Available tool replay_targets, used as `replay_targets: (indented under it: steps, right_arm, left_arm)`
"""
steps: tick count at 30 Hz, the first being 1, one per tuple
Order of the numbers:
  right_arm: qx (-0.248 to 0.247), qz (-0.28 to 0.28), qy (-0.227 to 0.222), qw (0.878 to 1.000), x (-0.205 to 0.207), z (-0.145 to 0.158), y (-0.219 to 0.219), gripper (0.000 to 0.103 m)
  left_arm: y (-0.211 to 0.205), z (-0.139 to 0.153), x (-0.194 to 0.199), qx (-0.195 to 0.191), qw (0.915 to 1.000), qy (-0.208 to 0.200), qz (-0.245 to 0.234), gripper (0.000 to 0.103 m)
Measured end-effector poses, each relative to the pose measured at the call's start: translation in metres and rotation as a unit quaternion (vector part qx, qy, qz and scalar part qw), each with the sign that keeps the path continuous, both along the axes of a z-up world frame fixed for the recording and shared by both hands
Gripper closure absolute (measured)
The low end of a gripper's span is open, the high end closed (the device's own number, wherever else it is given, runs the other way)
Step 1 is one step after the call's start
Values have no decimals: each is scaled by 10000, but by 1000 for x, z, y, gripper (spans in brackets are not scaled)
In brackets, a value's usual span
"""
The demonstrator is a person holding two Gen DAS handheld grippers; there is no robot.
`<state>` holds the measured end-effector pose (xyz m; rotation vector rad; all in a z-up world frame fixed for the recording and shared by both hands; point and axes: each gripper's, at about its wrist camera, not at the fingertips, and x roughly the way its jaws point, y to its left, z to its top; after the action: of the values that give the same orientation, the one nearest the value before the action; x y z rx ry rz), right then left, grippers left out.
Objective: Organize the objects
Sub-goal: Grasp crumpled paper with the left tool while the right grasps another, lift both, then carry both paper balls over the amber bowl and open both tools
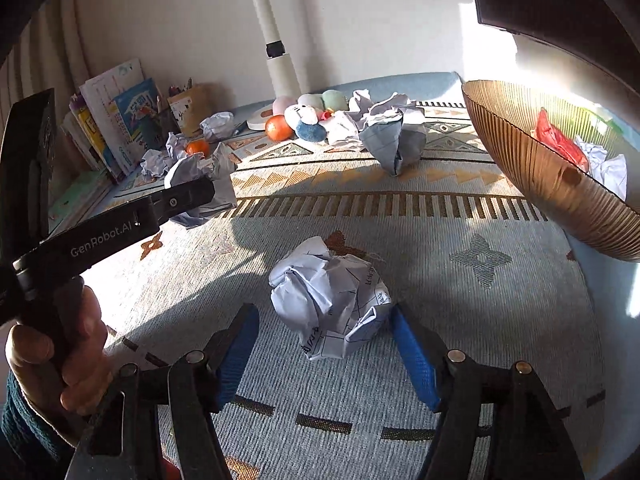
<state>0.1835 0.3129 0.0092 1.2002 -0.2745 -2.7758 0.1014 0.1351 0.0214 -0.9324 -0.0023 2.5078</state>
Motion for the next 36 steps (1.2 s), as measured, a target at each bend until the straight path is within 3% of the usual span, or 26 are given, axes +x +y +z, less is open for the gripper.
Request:
replay_targets:
  steps: [3,4,5,10,13,16,20,22,27,31,32,33,34,36]
  right_arm:
    - [-345,-325,23,9989,-1,2,0,37]
    - [-396,-352,63,9986,-1,2,-1,53]
    - [-412,-306,49,9987,-2,2,-4,56]
    - [-321,-363,380,9981,7,24,1,58]
    - [-302,-665,959,9927,21,66,30,58]
    - [1,-1324,1498,9798,35,111,70,58]
    - [287,-2207,1806,9581,44,144,128,58]
    - [535,-2501,1729,9512,40,147,148,58]
    - [494,-2670,1453,9514,21,137,180,58]
    - [417,-2669,1369,9530,11,128,192,54]
    - [379,-2641,1338,9544,6,125,195,50]
    - [292,-2571,1282,9574,1,122,198,38]
    - [184,-2551,1248,9586,-2,118,201,28]
    - [-9,-2546,1240,9591,-1,113,207,28]
  left_arm:
    - [2,-1,-1,-77,10000,-29,36,63]
    - [4,-1,0,-107,9999,-18,32,63]
    - [5,-1,0,-145,9999,-9,21,63]
    - [20,11,9,-349,9993,90,-128,63]
    - [38,45,16,-61,9984,321,-466,63]
    - [74,90,20,206,9933,665,-920,63]
    - [133,121,3,615,9850,459,-1547,63]
    - [162,118,-11,744,9826,224,-1690,63]
    - [213,88,-32,711,9802,-251,-1831,63]
    - [230,74,-37,675,9803,-300,-1832,62]
    - [233,73,-39,710,9802,-300,-1825,59]
    - [235,71,-42,733,9805,-297,-1802,48]
    - [236,69,-44,709,9809,-325,-1783,29]
    - [234,65,-49,696,9820,-390,-1714,14]
